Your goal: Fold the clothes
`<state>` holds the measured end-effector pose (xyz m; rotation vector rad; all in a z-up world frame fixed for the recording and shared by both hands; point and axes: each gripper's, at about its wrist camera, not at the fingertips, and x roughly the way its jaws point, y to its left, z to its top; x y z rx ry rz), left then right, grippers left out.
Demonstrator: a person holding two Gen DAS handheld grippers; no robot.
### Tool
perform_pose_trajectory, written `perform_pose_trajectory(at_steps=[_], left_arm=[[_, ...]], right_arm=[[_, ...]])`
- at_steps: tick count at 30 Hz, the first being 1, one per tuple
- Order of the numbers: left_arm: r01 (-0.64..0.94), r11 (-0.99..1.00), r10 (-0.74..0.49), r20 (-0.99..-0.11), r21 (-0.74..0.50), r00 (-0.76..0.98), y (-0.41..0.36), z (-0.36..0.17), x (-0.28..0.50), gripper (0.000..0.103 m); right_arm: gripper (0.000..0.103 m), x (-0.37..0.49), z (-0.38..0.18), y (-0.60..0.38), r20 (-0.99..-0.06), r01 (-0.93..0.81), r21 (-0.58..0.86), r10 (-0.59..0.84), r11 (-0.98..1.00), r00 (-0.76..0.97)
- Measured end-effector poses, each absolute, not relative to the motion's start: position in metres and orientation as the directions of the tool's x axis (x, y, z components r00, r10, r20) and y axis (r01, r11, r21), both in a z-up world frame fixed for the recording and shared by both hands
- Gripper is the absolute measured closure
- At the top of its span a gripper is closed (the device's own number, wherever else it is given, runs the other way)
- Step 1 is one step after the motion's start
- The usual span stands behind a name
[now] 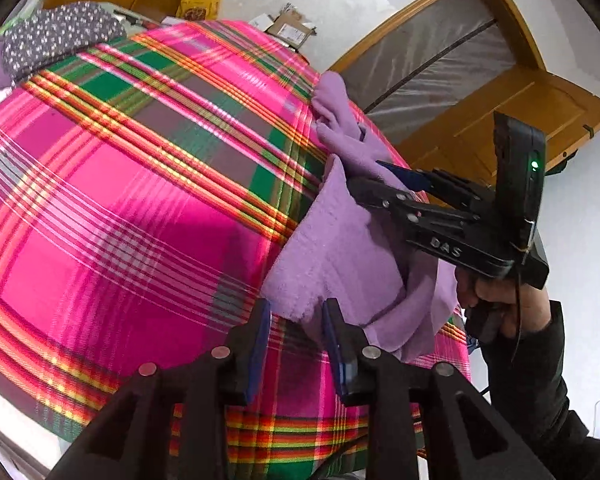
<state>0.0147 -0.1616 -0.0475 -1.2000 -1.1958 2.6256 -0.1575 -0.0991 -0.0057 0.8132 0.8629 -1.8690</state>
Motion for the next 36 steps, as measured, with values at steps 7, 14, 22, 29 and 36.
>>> perform_pose_trajectory(at_steps=[7, 14, 22, 29, 36], left_arm=[[0.287, -0.656, 0.37, -0.628, -0.699, -0.685, -0.163, -0.058, 0.002, 0.08], [0.268, -0.677, 0.268, -0.569, -0.685, -0.777, -0.183, -0.023, 0.028, 0.096], [0.258, -0.715, 0.126, -0.482, -0.65, -0.867, -0.206, 0.024, 0.064, 0.096], [0.3, -0.748, 0.073, -0.523, -0.592, -0.849, -0.212, 0.026, 0.089, 0.096], [0.377, -0.697, 0.126, -0.622, -0.61, -0.773, -0.21, -0.016, 0.096, 0.094]], right_arm=[[0.096, -0.174, -0.001, -0.08, -0.769, 0.861, -0.256, -0.446, -0.44, -0.457], [0.096, -0.183, 0.038, -0.047, -0.672, 0.81, -0.22, -0.518, -0.544, -0.53], [0.097, -0.173, 0.121, -0.017, -0.46, 0.765, -0.139, -0.644, -0.629, -0.612], [0.098, -0.174, 0.133, -0.002, -0.454, 0.756, -0.098, -0.647, -0.647, -0.613], [0.075, -0.194, 0.08, -0.024, -0.629, 0.803, -0.036, -0.61, -0.595, -0.481]])
